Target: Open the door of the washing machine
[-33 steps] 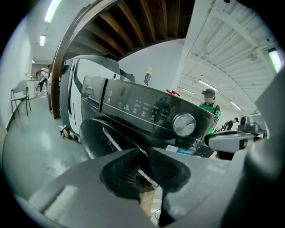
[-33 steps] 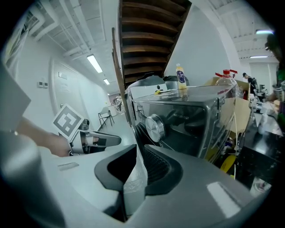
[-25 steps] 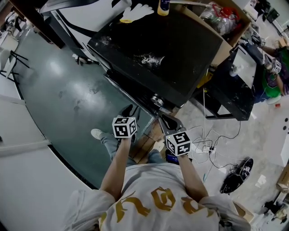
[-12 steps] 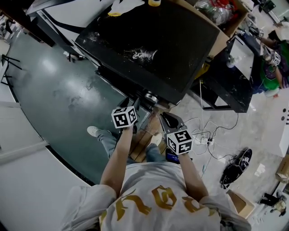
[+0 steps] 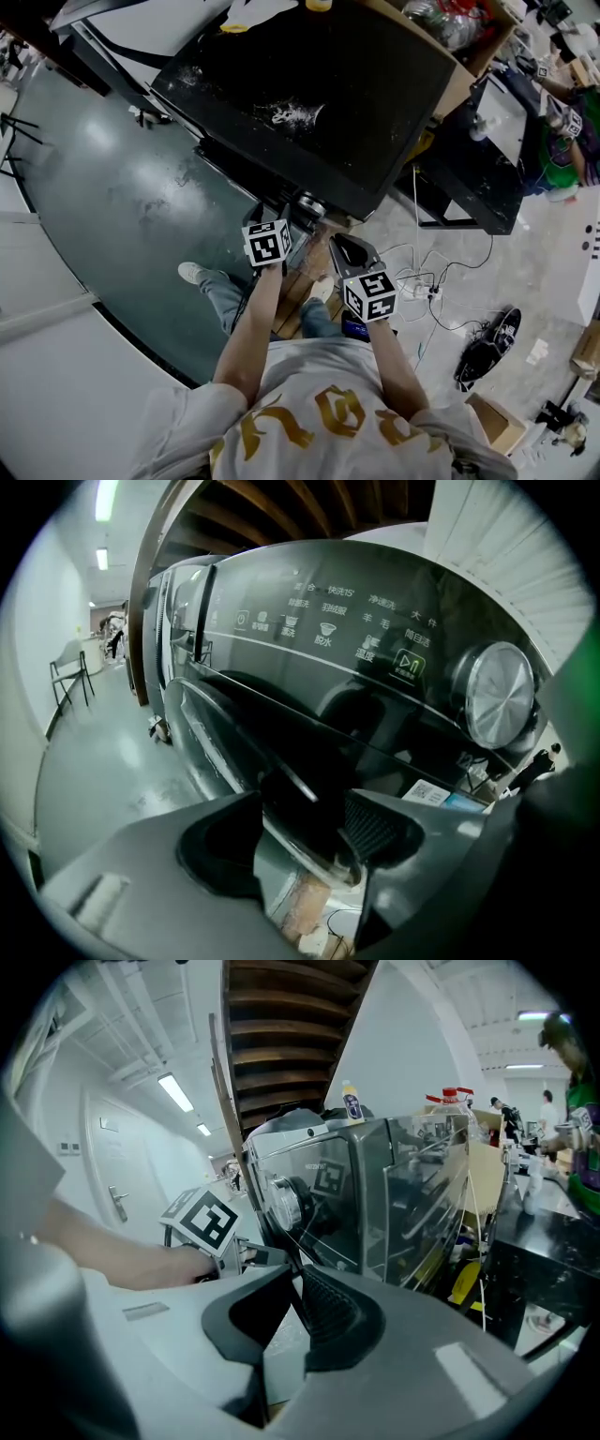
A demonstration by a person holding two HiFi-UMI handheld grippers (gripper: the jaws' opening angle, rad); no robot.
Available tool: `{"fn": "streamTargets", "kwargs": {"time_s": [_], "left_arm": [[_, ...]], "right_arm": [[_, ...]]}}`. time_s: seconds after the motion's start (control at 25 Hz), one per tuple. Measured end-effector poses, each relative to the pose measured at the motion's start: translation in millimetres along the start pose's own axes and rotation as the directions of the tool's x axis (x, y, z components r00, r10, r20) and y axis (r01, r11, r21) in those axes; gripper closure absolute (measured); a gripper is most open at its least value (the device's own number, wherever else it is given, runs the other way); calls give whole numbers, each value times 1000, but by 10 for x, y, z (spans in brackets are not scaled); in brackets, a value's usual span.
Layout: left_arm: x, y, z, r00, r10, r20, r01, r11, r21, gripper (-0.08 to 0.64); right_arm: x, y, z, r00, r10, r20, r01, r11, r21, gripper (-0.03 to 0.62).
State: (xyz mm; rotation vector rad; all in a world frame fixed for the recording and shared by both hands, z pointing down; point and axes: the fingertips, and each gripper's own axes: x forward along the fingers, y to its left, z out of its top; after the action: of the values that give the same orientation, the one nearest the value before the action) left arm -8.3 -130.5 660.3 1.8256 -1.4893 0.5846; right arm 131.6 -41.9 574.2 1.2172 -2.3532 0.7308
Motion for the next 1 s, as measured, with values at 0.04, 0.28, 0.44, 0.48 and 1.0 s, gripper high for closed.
{"fn": "streamTargets", "kwargs": {"time_s": [0.04,0.28,0.44,0.48,1.0], "left_arm": [[9,3,-1,1000,3,-6,-3,1000,7,295],[5,1,-14,1000,-11,0,11,1000,3,293],[7,5,-20,1000,-18,0,18,1000,-5,295],[4,7,-22,1000,-23,-4,23,1000,-7,296],[-11,10,-54,998,-66,-9,65,997,-30,307]], "right_arm": [[0,-5,-4,1000,-1,-1,1,1000,1,548],[-22,-28,-3,1000,-8,2,8,1000,8,551],[-18,-14,17,1000,-2,9,2,1000,9,558],[-19,-9,20,1000,-2,11,2,1000,8,558],[-58,-38,38,1000,-14,21,14,1000,2,561]]}}
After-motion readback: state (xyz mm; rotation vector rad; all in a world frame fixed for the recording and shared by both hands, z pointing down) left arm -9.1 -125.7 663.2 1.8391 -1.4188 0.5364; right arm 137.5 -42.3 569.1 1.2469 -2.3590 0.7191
